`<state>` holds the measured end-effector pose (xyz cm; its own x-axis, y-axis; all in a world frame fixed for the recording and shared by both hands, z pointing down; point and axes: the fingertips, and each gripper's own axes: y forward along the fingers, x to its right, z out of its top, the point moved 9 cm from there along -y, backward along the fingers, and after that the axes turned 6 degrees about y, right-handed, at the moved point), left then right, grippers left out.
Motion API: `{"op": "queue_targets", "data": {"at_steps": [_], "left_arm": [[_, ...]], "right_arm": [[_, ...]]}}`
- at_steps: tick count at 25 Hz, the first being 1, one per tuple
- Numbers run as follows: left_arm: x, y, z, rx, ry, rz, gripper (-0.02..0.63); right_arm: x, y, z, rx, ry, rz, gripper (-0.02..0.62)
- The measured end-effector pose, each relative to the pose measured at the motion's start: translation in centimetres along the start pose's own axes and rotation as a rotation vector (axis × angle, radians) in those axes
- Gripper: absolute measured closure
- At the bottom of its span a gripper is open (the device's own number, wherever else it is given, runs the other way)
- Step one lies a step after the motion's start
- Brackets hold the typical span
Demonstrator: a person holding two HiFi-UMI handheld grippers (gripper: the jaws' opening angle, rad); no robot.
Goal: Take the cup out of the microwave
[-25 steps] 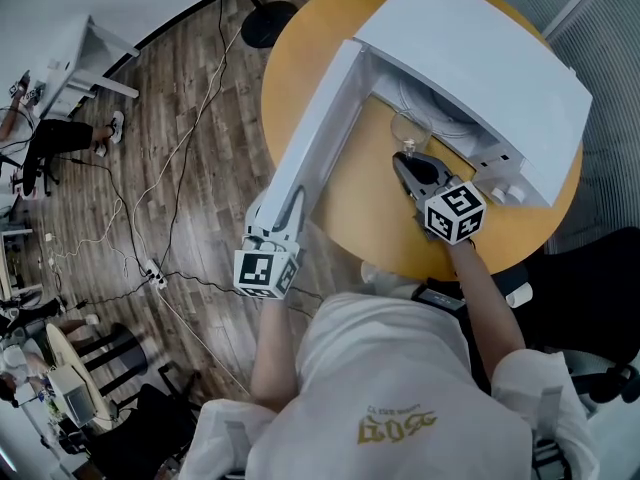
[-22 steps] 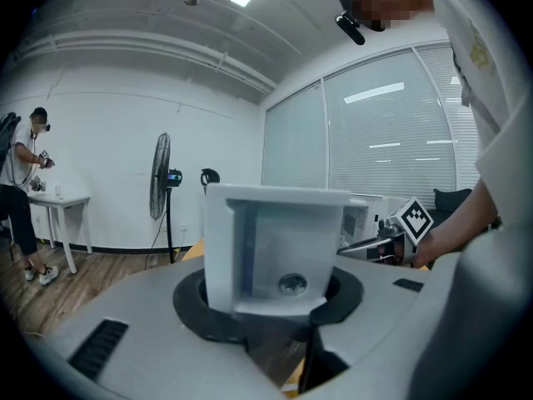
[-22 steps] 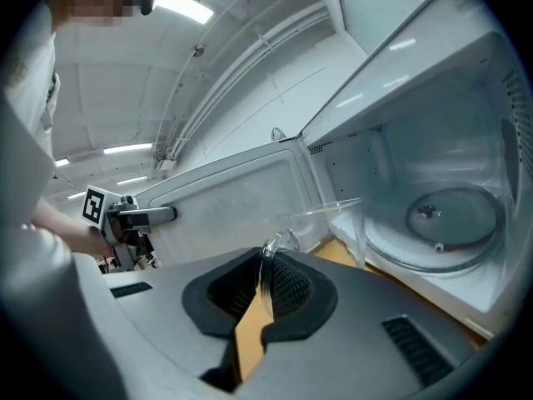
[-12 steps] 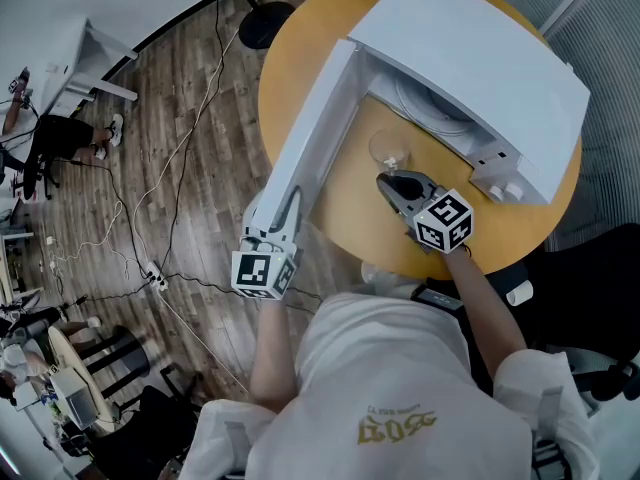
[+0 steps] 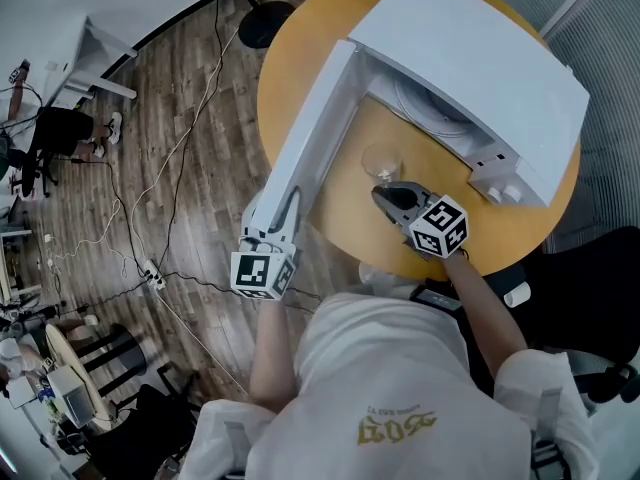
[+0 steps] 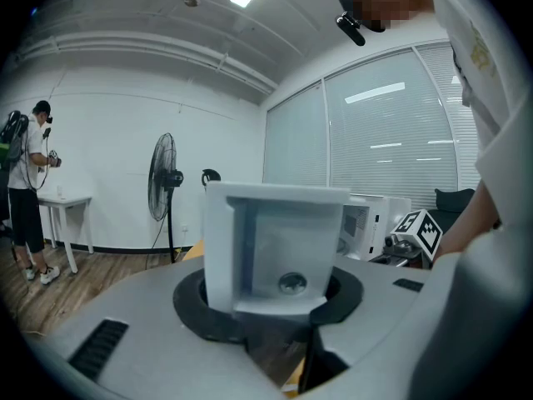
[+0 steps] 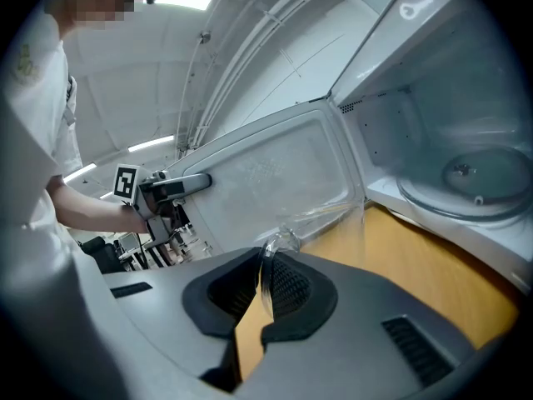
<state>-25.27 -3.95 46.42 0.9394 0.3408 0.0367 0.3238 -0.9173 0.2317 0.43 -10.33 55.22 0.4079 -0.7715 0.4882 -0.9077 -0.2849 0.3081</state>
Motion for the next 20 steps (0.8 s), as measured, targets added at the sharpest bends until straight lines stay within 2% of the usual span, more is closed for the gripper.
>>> {"op": "queue_targets", "data": {"at_steps": [9, 20], "left_arm": [[0.1, 0.0, 0.0, 0.001, -0.001, 0.005, 0.442], [0.2, -0.1, 0.1, 0.005, -0.001, 0.008, 0.442]], "right_arm": [[-0.6, 0.5, -1.2, -0.060, -0.030, 0.055, 0.572], [-1.3, 1.3, -1.8, -0.079, -0.049, 0.143, 0.574]]}}
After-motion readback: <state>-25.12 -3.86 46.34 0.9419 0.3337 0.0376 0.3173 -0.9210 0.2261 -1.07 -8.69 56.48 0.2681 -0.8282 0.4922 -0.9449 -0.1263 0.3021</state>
